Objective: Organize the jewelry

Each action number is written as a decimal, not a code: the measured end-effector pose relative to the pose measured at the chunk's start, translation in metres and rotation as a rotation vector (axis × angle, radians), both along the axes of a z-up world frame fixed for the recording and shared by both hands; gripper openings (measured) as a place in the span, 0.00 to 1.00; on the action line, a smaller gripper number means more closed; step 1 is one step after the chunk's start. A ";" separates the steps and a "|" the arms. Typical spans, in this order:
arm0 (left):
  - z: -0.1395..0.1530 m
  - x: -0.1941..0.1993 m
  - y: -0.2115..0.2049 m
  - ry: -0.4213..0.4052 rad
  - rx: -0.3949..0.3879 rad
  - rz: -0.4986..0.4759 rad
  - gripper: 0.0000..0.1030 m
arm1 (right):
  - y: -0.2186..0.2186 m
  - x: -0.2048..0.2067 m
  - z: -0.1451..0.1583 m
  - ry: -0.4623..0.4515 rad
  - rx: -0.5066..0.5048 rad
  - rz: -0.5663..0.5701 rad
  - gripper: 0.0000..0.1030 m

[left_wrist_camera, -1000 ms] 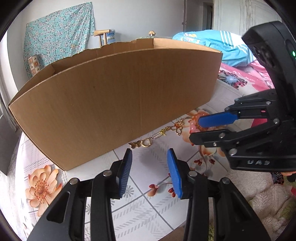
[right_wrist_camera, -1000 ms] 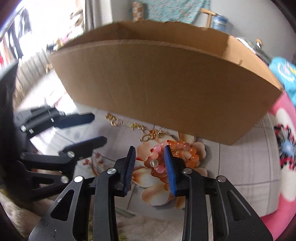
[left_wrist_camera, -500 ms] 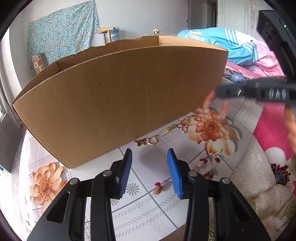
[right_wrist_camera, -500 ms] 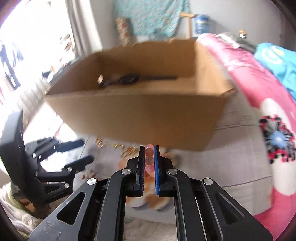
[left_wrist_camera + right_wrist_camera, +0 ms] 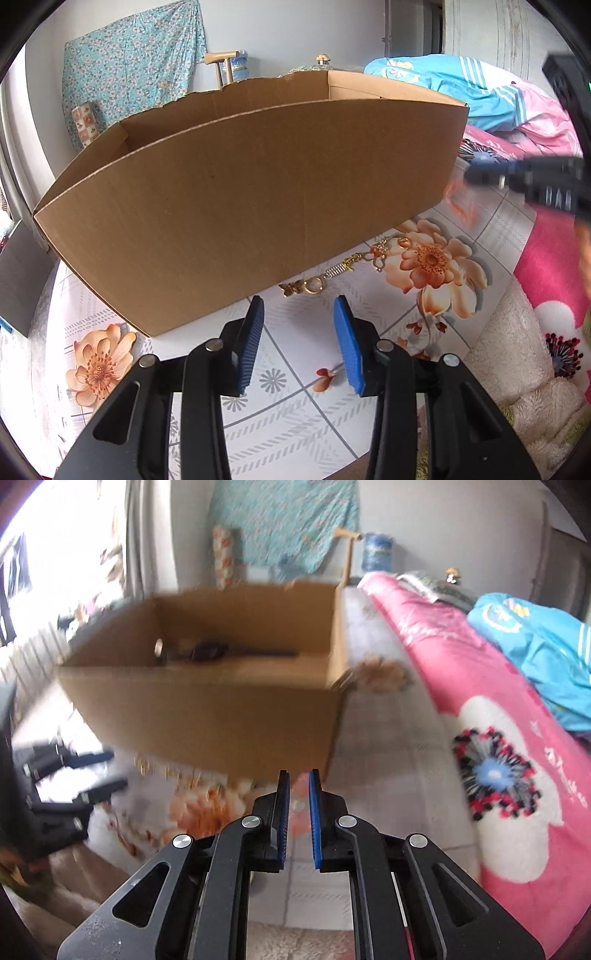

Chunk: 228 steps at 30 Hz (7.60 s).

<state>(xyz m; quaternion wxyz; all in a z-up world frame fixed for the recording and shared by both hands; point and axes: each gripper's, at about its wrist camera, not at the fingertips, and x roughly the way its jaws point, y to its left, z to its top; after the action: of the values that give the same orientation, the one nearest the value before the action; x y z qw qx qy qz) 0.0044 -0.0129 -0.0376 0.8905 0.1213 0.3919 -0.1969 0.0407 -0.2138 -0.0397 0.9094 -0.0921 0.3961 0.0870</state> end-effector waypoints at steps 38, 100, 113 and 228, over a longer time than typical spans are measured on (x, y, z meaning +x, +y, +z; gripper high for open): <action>-0.010 0.023 -0.020 0.048 0.021 -0.036 0.10 | -0.004 0.002 -0.016 0.117 0.297 0.063 0.31; -0.003 0.016 0.026 0.130 -0.098 -0.007 0.15 | 0.040 0.014 -0.029 0.126 0.141 0.089 0.08; -0.009 0.011 0.010 0.082 0.020 -0.034 0.19 | 0.030 0.027 -0.035 0.137 0.169 0.092 0.08; -0.007 0.045 0.005 0.162 -0.055 0.076 0.17 | 0.017 0.005 -0.033 0.212 0.429 0.088 0.34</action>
<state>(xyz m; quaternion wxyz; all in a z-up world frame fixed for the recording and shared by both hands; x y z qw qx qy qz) 0.0493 -0.0084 -0.0443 0.8657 0.0655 0.4613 -0.1828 0.0461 -0.1972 -0.0731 0.8568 0.0958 0.4575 0.2179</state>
